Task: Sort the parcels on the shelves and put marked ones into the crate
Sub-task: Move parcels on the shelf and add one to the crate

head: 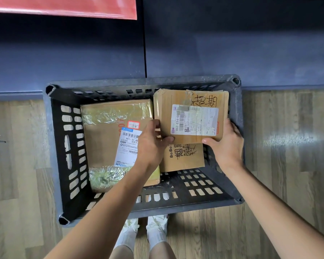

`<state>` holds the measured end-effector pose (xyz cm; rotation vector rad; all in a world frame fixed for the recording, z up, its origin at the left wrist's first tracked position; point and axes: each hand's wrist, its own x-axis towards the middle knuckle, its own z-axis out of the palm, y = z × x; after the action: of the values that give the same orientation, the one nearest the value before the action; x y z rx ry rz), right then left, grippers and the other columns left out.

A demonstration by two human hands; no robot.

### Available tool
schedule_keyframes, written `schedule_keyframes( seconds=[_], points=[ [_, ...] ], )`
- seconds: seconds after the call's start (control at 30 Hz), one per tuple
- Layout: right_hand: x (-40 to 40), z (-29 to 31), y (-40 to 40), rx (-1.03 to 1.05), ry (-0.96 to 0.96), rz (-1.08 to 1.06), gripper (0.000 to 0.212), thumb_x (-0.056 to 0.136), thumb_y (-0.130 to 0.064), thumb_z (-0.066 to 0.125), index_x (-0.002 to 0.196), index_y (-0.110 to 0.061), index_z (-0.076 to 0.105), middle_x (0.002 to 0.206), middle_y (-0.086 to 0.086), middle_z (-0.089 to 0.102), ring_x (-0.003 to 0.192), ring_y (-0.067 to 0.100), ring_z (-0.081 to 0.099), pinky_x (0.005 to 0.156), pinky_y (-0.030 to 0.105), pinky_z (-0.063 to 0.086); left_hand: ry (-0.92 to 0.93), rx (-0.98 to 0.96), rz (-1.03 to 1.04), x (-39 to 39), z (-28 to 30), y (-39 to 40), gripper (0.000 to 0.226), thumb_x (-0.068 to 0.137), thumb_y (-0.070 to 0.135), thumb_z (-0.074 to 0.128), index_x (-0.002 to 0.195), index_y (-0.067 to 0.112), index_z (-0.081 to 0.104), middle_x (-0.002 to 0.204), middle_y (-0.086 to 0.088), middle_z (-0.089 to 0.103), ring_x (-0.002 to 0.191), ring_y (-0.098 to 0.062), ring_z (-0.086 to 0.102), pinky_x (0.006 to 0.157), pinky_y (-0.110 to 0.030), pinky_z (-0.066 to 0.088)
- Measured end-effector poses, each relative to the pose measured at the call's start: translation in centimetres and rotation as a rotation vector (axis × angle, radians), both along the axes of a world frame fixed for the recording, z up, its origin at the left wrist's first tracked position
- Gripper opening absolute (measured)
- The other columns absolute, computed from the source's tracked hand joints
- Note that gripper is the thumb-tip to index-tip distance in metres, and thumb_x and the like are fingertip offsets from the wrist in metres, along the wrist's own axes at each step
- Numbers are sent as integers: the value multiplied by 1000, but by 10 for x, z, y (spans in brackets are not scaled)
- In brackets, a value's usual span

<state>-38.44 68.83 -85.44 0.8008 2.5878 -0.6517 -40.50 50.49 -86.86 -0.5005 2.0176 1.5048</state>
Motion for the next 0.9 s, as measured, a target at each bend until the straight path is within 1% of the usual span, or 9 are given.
schedule_keyframes(
  seconds=[0.1, 0.17, 0.23, 0.3, 0.37, 0.5, 0.73, 0.83, 0.9],
  points=[
    [1, -3, 3, 28, 3, -2, 84, 70, -17, 77, 138, -1, 32, 143, 13, 40, 133, 25, 35, 111, 35, 29, -10, 5, 10, 1, -4, 3, 41, 75, 5, 71, 108, 15, 48, 96, 6, 59, 83, -1, 57, 76, -29, 52],
    [2, -6, -1, 23, -2, 2, 85, 70, -15, 77, 139, 1, 30, 144, 15, 38, 134, 25, 33, 112, 34, 26, -31, -18, 18, 2, -7, 3, 43, 77, 5, 70, 113, 12, 48, 99, 4, 59, 86, -12, 58, 80, -32, 52],
    [2, -9, -7, 21, -9, 6, 86, 71, -14, 75, 141, 2, 28, 146, 16, 34, 136, 26, 30, 113, 31, 21, -36, -43, 15, 3, -11, 2, 42, 78, 5, 68, 115, 11, 48, 99, 2, 58, 91, -17, 56, 82, -34, 51],
    [3, -13, -11, 30, -29, 16, 85, 74, -14, 74, 141, 2, 25, 149, 17, 29, 139, 26, 25, 113, 29, 16, -38, -63, 12, 3, -13, 1, 41, 79, 5, 67, 115, 11, 49, 96, 3, 58, 91, -17, 56, 83, -34, 50],
    [2, -16, -11, 26, -26, 13, 84, 74, -13, 73, 141, 4, 24, 150, 18, 27, 140, 27, 22, 112, 27, 12, -32, -78, 2, 1, -15, 1, 40, 79, 5, 66, 114, 10, 49, 95, 2, 59, 90, -18, 56, 86, -38, 51],
    [-3, -18, -11, 26, -19, 16, 83, 74, -15, 73, 140, 4, 26, 149, 17, 29, 139, 27, 25, 111, 26, 14, -15, -101, -25, -3, -19, -1, 35, 80, 7, 67, 110, 10, 50, 96, -1, 61, 93, -22, 60, 87, -43, 50],
    [-2, -16, -13, 21, -1, 2, 83, 73, -14, 73, 140, 2, 27, 148, 15, 31, 139, 26, 27, 110, 25, 14, -45, -77, -8, -5, -22, -5, 35, 77, 7, 70, 107, 13, 52, 97, -3, 64, 95, -25, 62, 85, -43, 53],
    [-3, -15, -11, 15, 5, -10, 83, 73, -13, 74, 140, 2, 27, 148, 15, 31, 138, 26, 28, 109, 24, 15, -41, -68, -12, -6, -22, -5, 34, 77, 6, 69, 107, 10, 52, 99, -5, 65, 94, -24, 63, 85, -44, 53],
    [-5, -15, -11, 16, -11, -4, 82, 74, -13, 73, 140, 2, 27, 149, 15, 30, 138, 25, 27, 109, 24, 15, -32, -79, -19, -6, -22, -4, 35, 78, 7, 69, 109, 9, 52, 99, -4, 65, 93, -22, 62, 85, -40, 53]
  ],
)
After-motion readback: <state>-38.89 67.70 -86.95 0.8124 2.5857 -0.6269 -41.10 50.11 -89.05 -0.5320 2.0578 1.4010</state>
